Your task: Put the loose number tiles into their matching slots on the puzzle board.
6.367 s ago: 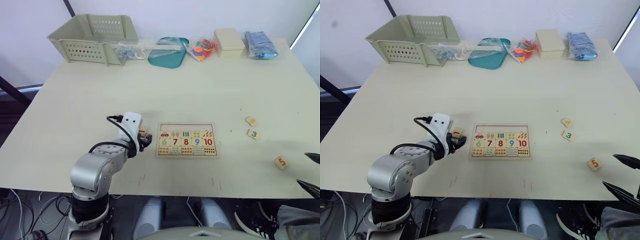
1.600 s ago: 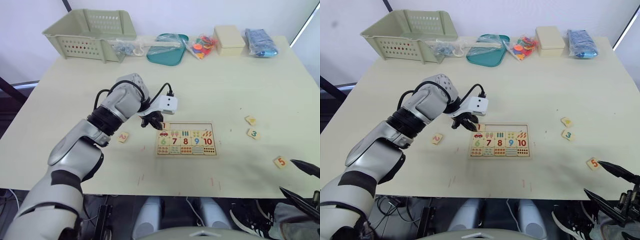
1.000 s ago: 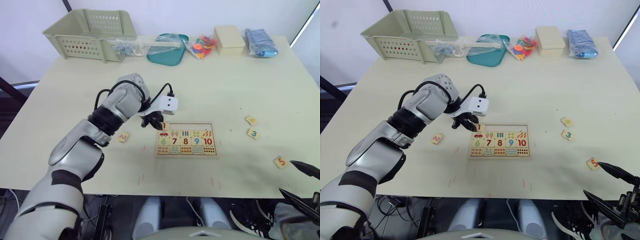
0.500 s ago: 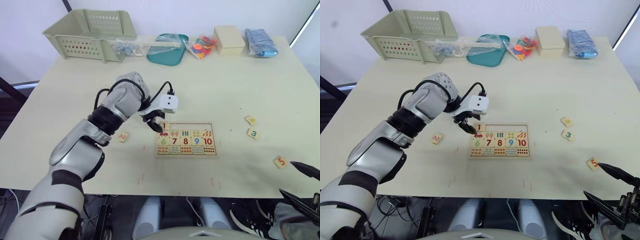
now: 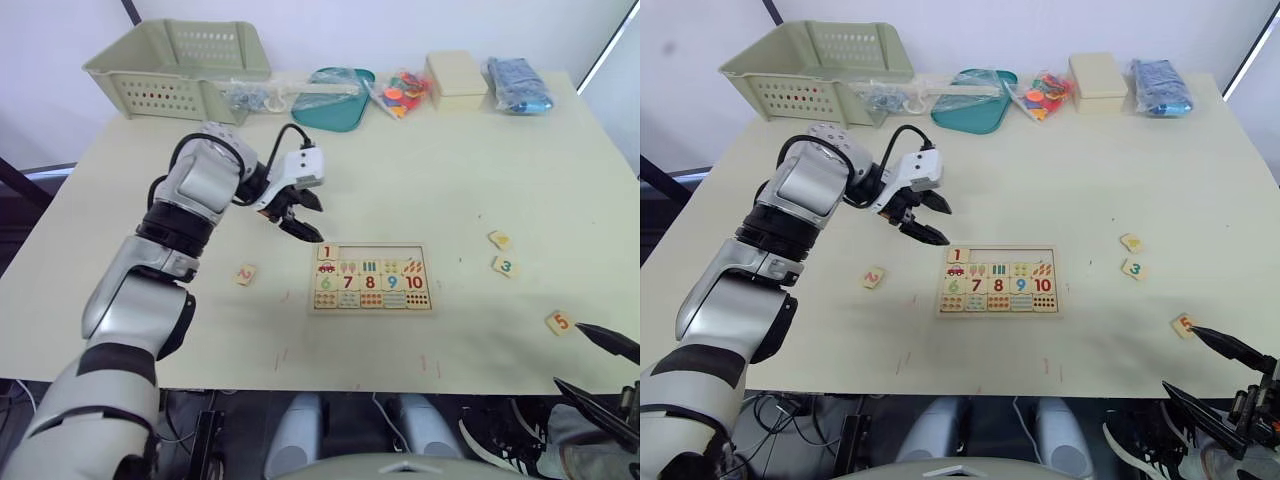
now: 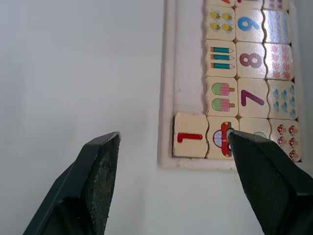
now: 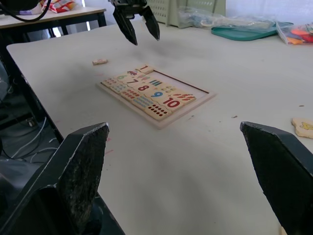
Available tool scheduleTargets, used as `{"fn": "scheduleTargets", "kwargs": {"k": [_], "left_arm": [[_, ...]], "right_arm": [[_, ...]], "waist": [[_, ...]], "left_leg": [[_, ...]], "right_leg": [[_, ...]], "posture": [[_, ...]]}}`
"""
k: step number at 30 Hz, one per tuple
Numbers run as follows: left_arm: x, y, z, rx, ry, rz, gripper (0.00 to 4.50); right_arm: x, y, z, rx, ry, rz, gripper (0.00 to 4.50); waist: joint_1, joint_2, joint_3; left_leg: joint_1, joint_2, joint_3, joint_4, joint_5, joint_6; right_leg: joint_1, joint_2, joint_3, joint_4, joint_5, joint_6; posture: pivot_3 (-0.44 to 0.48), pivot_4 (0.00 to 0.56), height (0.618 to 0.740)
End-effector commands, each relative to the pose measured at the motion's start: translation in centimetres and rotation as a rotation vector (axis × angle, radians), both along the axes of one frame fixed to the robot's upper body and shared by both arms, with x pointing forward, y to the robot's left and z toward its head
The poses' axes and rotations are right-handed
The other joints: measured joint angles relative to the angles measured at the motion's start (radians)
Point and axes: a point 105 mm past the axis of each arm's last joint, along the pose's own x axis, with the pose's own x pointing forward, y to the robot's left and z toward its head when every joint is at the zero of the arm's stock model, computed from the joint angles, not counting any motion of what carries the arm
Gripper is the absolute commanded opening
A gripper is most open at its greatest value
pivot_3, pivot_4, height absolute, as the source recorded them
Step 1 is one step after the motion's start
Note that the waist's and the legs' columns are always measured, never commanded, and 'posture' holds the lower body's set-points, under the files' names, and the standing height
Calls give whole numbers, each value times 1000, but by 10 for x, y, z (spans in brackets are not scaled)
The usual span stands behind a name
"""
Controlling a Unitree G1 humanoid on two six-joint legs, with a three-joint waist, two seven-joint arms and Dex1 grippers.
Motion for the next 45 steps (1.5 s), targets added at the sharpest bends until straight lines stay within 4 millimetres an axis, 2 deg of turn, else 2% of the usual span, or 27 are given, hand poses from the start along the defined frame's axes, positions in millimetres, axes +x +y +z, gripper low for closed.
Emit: {"fn": "scheduleTargets", "kwargs": {"k": [1,2,5,11,12,24,45], "left_arm": [[7,2,5,-89,-98,-33,3701],[7,2,2,-95,-118,-54,3701],[8,1,-2,-124,-103,-61,3020],[13,2,-17,-112,-149,-98,181],[13,3,-20,-100,-156,-106,78],[14,2,-34,-62,-155,-137,78],[10,9,-44,-17,-142,-163,78]], "right_arm": [[2,2,6,-16,-38,6,4500],[3,2,6,-15,-40,7,4500],[4,2,6,-12,-40,13,4500],[3,3,7,-12,-38,16,4500],[3,3,7,-12,-38,17,4500],[1,4,5,-11,-38,8,4500],[2,4,5,-15,-45,9,4500]], "waist": [[-2,0,0],[-4,0,0],[-8,0,0],[-9,0,0],[-10,0,0],[-13,0,0],[-13,0,0]], "left_leg": [[0,0,0,0,0,0],[0,0,0,1,0,0],[0,0,0,0,0,0],[0,-1,0,1,0,0],[0,-1,0,1,0,0],[0,-1,0,1,0,0],[0,-1,0,1,0,0]], "right_leg": [[0,0,0,0,0,0],[0,-1,0,0,0,0],[0,0,0,0,0,0],[0,0,0,0,0,0],[0,0,0,1,0,0],[0,0,0,1,0,0],[0,0,0,1,0,0]], "posture": [[0,150,740],[0,150,740],[0,150,740],[0,150,740],[0,150,740],[0,150,740],[0,150,740]]}}
